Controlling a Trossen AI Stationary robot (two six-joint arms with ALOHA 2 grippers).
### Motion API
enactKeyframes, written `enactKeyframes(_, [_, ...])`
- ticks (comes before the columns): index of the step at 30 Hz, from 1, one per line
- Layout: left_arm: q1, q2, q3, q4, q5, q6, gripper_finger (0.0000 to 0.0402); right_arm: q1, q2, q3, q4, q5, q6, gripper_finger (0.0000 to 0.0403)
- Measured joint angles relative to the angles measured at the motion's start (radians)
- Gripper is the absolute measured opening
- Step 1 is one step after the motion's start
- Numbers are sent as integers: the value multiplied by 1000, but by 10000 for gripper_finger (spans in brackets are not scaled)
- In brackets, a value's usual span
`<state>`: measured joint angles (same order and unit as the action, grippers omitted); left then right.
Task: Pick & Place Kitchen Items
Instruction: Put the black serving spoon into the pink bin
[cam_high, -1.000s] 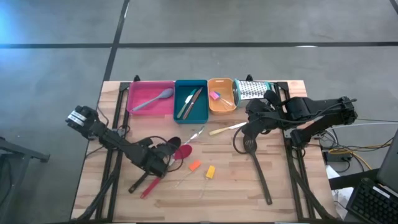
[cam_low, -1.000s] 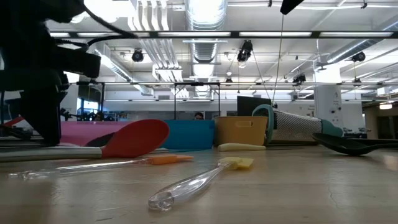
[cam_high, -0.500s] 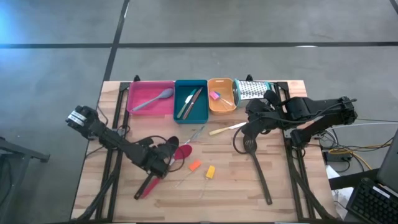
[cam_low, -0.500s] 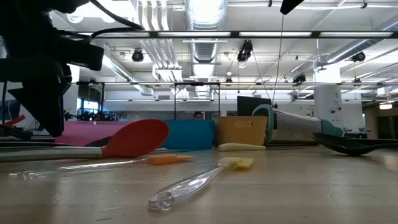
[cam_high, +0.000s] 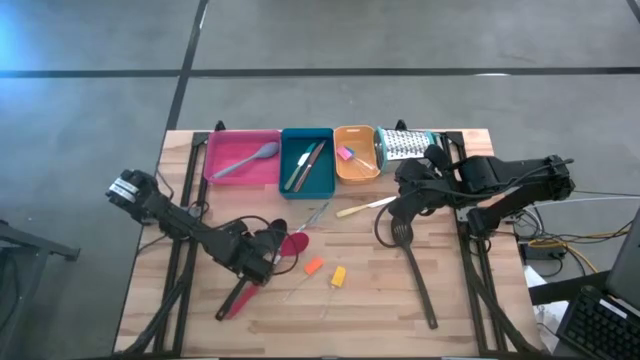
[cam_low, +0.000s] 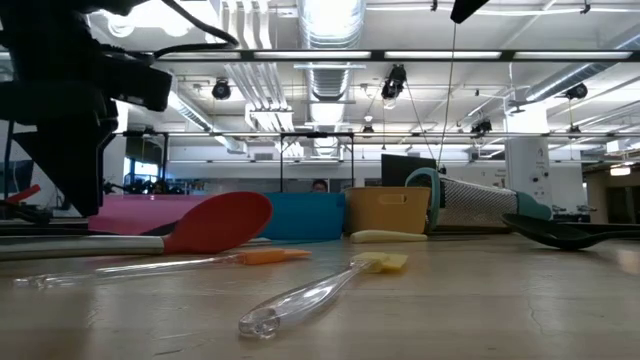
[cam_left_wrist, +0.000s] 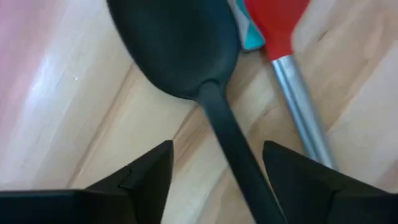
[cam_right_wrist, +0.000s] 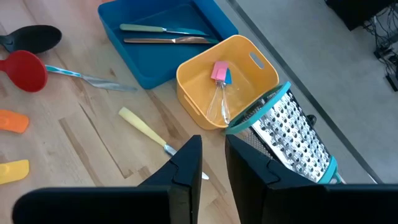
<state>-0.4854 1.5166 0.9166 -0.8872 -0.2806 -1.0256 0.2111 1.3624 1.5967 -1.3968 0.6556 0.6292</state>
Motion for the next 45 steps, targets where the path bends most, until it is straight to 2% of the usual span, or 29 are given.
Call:
enactKeyframes(7, [0,0,-19,50,26,-45,266,0,0,0,0,-1,0,61])
enactKeyframes(18, [0,0,-56,73,-9,-100,264,0,0,0,-1,-1,0,56])
enactKeyframes(22, [0,0,-56,109,28,-89,263,0,0,0,0,-1,0,59])
enactKeyframes(29, [11,5,-76,119,26,-88,261,0,0,0,0,-1,0,54])
enactKeyframes(37, [24,26,-137,218,48,-77,258,0,0,-1,0,-1,0,54])
enactKeyframes(41, [24,23,-137,225,50,-64,230,0,0,-1,0,-1,0,51])
enactKeyframes(45, [27,21,-136,229,59,-52,163,0,0,-1,0,-1,0,48])
